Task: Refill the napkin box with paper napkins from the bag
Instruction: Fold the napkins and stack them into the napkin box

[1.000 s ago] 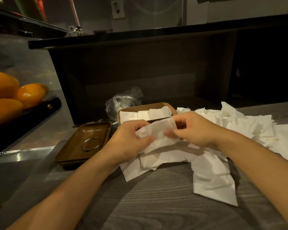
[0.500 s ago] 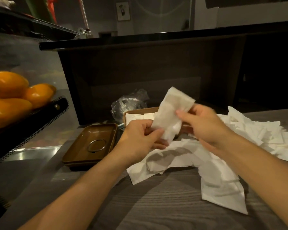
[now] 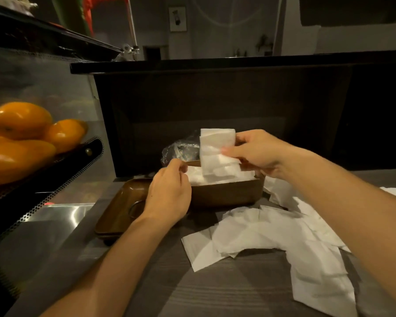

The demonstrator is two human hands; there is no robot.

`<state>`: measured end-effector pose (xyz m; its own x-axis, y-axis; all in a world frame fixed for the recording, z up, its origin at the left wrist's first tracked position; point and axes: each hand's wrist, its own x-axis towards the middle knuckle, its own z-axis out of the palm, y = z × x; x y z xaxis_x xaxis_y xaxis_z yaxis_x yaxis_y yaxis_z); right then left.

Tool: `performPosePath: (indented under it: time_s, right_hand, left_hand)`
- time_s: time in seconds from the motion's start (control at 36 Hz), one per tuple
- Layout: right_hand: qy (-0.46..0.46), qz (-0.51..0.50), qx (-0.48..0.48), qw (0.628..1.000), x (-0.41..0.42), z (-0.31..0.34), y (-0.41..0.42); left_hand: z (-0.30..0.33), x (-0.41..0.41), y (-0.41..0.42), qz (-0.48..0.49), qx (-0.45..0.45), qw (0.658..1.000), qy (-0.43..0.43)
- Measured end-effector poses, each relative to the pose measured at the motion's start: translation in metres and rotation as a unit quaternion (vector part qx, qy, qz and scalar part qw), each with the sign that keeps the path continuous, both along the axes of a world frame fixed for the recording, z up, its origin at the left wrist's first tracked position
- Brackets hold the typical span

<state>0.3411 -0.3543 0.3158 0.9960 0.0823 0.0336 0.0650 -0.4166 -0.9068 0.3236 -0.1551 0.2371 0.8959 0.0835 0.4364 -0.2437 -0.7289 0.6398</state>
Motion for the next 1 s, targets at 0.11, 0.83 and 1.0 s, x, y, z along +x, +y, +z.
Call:
performPosePath:
  time_s: [0.11,0.83,1.0]
  right_hand:
    - [0.043,0.028,-0.051,0.997,0.022,-0.003,0.029]
    - [-0.158,-0.059,-0.316,0.934,0.054,-0.027,0.041]
    - [-0.069,0.165,-0.354,0.918,0.047,-0.031,0.047]
  left_hand:
    - [0.003,0.004,0.003,-0.002,-0.067,0.998,0.01]
    - [-0.004,0.008,0.008,-0.014,0.193,0.978,-0.08]
    - [-0.005,0.009,0.007,-0.013,0.193,0.977,-0.094]
